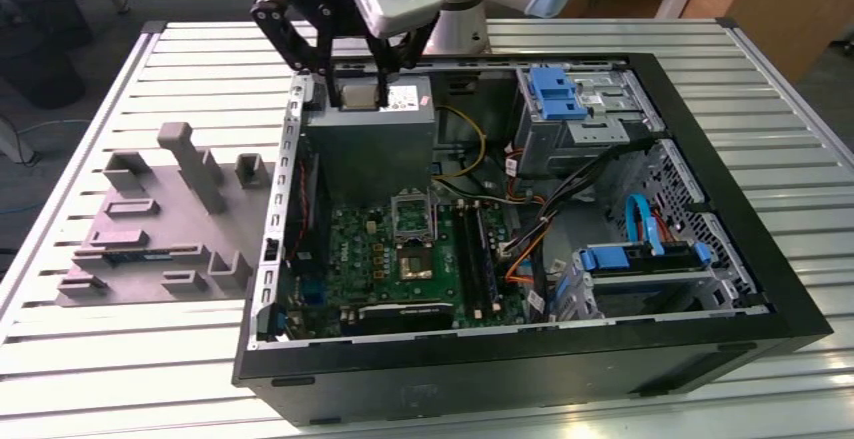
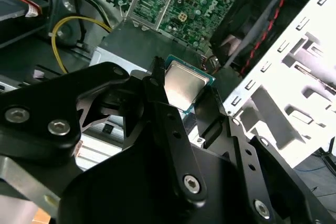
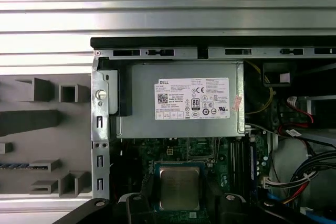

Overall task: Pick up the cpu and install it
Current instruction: 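Pick up the cpu and move it towards the insertion slot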

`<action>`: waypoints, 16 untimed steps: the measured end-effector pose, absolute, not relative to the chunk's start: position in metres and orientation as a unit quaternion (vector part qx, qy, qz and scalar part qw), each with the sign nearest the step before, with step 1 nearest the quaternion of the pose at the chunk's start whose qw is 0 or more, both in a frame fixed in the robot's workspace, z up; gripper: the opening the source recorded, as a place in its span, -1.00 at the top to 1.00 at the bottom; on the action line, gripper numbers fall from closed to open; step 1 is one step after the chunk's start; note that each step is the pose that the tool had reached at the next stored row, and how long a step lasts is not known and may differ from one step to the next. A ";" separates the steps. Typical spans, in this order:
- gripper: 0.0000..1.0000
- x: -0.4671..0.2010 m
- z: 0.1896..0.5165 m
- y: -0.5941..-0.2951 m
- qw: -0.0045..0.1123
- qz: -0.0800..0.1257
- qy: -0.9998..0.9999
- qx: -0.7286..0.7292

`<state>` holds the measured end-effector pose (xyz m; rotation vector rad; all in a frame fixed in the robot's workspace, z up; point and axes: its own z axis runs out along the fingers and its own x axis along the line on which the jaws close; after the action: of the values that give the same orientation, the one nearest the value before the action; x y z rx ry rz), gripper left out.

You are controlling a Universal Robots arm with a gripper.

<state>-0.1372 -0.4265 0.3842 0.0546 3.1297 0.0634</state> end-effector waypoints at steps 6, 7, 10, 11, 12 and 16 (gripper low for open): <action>0.06 -0.127 0.384 -0.426 0.005 0.020 1.000 0.017; 0.06 -0.126 0.384 -0.426 0.005 0.020 1.000 0.017; 0.06 -0.125 0.384 -0.426 0.005 0.020 1.000 0.017; 0.06 -0.125 0.384 -0.427 0.005 0.020 1.000 0.017; 0.06 -0.125 0.384 -0.426 0.005 0.020 1.000 0.017; 0.06 -0.125 0.384 -0.427 0.005 0.020 1.000 0.017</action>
<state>-0.1246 -0.4270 0.3842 0.0545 3.1297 0.0635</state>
